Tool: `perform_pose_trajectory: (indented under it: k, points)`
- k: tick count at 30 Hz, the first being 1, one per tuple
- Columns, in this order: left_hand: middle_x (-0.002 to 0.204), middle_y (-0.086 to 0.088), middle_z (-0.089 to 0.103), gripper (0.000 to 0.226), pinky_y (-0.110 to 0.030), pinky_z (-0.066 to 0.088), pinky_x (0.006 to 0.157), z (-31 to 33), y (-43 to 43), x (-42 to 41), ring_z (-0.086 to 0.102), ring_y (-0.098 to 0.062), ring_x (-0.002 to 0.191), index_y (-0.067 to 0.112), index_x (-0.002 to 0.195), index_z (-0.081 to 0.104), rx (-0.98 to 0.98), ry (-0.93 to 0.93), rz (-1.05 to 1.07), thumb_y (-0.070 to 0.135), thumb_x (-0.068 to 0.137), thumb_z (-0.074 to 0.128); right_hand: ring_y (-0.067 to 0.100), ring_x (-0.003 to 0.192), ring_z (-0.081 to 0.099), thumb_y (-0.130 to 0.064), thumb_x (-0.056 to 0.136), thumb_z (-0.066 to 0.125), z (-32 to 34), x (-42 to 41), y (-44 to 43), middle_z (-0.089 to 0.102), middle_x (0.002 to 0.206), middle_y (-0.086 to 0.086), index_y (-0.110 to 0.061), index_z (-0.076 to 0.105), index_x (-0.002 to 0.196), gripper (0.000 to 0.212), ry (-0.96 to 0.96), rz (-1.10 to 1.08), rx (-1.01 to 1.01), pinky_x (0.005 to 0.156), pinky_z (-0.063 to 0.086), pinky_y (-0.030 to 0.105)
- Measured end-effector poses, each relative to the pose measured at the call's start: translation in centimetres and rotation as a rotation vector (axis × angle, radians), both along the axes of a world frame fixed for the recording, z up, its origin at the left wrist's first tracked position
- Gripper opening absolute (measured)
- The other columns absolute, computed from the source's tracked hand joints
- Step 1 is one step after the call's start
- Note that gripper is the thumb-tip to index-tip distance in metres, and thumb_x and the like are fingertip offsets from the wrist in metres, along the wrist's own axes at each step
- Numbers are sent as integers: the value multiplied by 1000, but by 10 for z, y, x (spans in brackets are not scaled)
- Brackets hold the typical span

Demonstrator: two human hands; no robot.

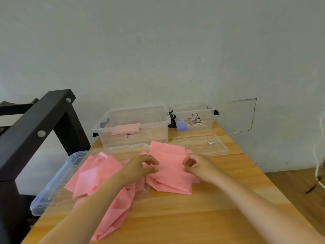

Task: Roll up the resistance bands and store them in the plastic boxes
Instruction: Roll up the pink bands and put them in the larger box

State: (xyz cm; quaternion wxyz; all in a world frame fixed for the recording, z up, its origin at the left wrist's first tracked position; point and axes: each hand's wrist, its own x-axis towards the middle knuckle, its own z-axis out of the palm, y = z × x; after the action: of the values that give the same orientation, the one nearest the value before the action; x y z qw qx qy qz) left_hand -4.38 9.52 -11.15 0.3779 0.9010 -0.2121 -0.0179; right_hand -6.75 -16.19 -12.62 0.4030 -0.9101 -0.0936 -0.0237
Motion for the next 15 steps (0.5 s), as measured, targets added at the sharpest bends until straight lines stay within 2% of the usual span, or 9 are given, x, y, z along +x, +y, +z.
perform_pose_trajectory:
  k: [2,5,6,7,9,11,13,15]
  points:
    - [103,17,62,14,-16,41,82,-13,-5,-2,53,4,98,32,96,70,50,11,0,29,82,73,10,99,60,-21,85,69,-12,2,-1,66,103,-8,-20,68,99,14,6,-21,-36,87,45,21]
    - [110,14,57,26,-18,46,71,-30,-12,-2,51,-3,102,33,109,66,120,-22,65,36,83,71,13,110,58,-15,87,63,-30,10,-7,65,115,-1,-12,69,111,25,-9,-81,-85,92,40,20]
    - [114,11,58,27,-22,48,73,-33,-14,-1,52,-6,104,33,112,65,140,-68,96,37,85,69,15,113,56,-14,87,62,-34,12,-10,65,119,1,-11,68,114,28,-24,-97,-103,94,39,21]
    - [116,9,60,27,-27,47,83,-34,-18,0,51,-9,106,33,112,66,165,-129,120,37,86,67,16,116,54,-15,87,61,-36,14,-13,63,121,2,-12,67,117,30,-36,-111,-126,95,38,22]
    - [116,9,64,25,-33,37,100,-34,-26,5,50,-12,111,29,110,68,210,-230,140,37,87,66,16,118,49,-23,83,67,-40,18,-20,61,121,-1,-17,65,119,36,-40,-119,-165,96,37,24]
    - [119,9,64,25,-33,31,103,-31,-35,13,48,-15,115,27,112,68,238,-236,123,34,88,66,13,112,48,-26,78,74,-41,19,-24,60,113,-5,-22,67,112,35,-22,-107,-145,90,37,23]
    - [123,5,62,31,-28,30,103,-29,-44,22,46,-16,118,26,118,65,264,-190,90,30,87,67,13,104,52,-21,76,76,-41,19,-26,62,103,-6,-27,67,95,22,-38,-108,-87,84,39,23]
    - [120,3,61,36,-26,31,101,-28,-53,28,46,-16,116,25,120,64,296,-162,65,28,84,69,14,97,58,-15,75,75,-42,18,-28,65,95,-6,-28,64,81,18,-60,-113,-11,81,44,22]
